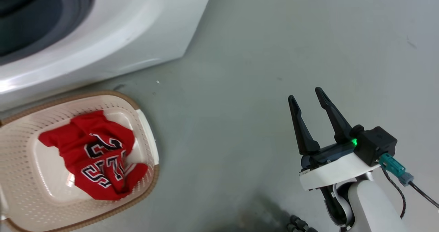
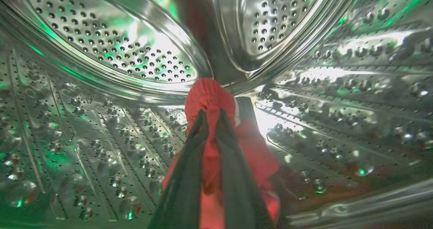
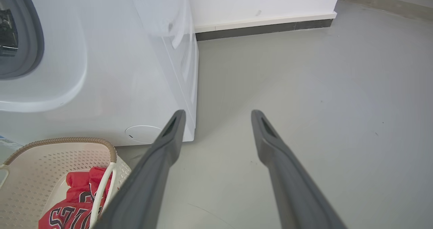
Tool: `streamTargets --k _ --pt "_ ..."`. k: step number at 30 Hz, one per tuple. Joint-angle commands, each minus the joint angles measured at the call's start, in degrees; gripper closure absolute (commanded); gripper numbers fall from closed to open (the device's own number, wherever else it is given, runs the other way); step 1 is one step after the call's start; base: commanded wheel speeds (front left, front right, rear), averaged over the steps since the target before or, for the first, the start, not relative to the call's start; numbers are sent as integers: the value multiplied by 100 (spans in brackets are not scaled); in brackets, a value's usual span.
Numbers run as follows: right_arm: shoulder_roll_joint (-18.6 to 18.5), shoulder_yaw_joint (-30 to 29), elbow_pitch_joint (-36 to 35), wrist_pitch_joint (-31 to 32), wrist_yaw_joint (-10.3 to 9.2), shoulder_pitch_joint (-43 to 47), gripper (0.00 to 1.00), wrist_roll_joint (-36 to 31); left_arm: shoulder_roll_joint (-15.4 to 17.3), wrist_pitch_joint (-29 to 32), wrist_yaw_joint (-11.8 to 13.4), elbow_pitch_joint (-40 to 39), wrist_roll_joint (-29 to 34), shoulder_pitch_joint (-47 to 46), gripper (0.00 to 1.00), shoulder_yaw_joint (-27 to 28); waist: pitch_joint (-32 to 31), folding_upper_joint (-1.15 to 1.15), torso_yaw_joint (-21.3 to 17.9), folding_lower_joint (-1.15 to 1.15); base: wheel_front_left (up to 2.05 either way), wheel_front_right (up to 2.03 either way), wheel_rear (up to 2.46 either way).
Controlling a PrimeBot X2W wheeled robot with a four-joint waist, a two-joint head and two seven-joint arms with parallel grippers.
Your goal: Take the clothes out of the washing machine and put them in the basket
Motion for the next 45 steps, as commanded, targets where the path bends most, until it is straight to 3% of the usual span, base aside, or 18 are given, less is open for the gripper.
streamTargets --k 1,8,14,30,45 --pt "12 -29 0 -10 -4 63 0 -11 8 -80 16 53 -47 126 100 29 -224 0 132 0 0 0 0" --pt "10 -120 136 14 -5 315 0 -156 -363 -823 -123 450 -355 782 100 117 -937 0 352 0 0 0 0" --pt "10 -240 131 140 -4 598 0 -225 -632 -978 -193 390 -493 1354 100 170 -1524 0 531 0 0 0 0" --pt "10 -505 -211 487 -4 1171 0 -378 -994 -987 -356 -1312 -623 3144 100 672 -2669 0 1007 0 0 0 0" --pt "11 -748 -634 782 -4 1596 0 -546 -1610 -981 -501 -3114 -572 4468 100 606 -3100 0 1644 0 0 0 0"
